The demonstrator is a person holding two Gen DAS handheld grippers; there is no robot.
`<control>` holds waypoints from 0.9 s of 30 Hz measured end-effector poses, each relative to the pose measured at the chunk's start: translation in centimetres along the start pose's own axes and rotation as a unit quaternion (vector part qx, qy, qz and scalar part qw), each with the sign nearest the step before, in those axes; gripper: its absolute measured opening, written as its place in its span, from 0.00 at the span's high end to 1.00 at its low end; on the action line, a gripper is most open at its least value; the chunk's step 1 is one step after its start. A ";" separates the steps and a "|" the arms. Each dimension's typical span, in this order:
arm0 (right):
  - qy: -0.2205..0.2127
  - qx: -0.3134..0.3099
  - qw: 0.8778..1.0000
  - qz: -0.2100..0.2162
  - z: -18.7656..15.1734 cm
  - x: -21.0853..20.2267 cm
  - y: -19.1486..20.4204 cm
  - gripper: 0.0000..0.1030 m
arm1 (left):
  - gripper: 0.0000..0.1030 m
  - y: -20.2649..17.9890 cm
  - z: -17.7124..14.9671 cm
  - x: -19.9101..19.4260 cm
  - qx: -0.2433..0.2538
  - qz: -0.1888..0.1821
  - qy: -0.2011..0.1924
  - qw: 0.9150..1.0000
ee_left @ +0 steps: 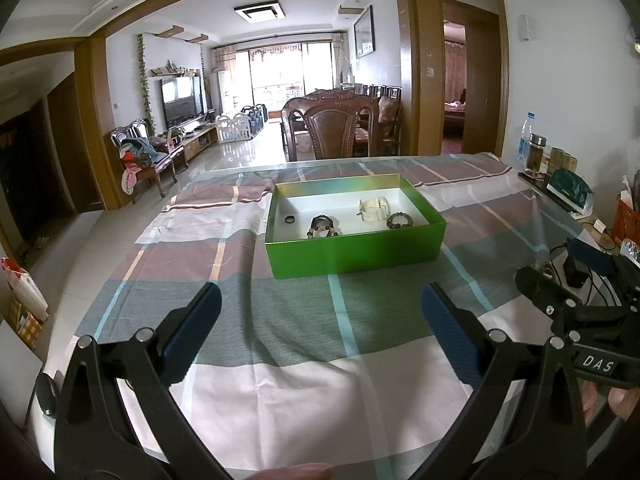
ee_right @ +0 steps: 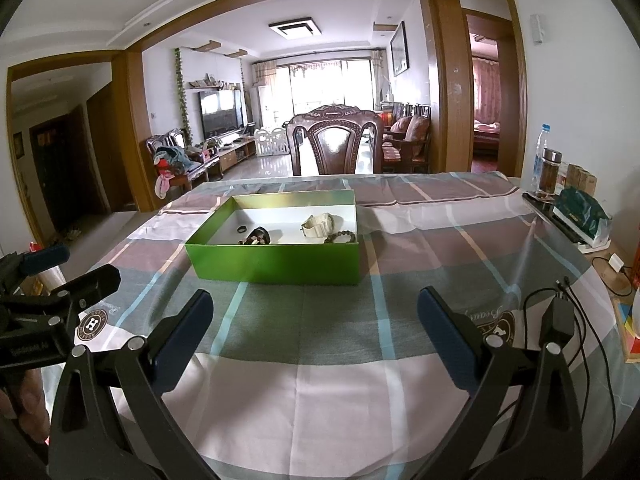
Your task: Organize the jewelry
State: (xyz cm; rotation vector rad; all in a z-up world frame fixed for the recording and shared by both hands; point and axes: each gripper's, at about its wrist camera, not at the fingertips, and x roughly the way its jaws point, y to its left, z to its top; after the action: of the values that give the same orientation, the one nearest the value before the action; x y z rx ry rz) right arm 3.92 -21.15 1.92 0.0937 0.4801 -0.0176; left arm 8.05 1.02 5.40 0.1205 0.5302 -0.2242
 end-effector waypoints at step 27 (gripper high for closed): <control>0.012 0.001 1.000 0.000 -0.9 0.8 0.2 0.03 | 0.04 0.0 -0.7 1.2 -0.004 -0.009 0.017 1.000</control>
State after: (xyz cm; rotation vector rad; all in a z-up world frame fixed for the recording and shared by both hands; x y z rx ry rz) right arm 4.21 -20.91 0.81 0.0963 0.5048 -0.0161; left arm 8.73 0.93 4.15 0.1112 0.5666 -0.2370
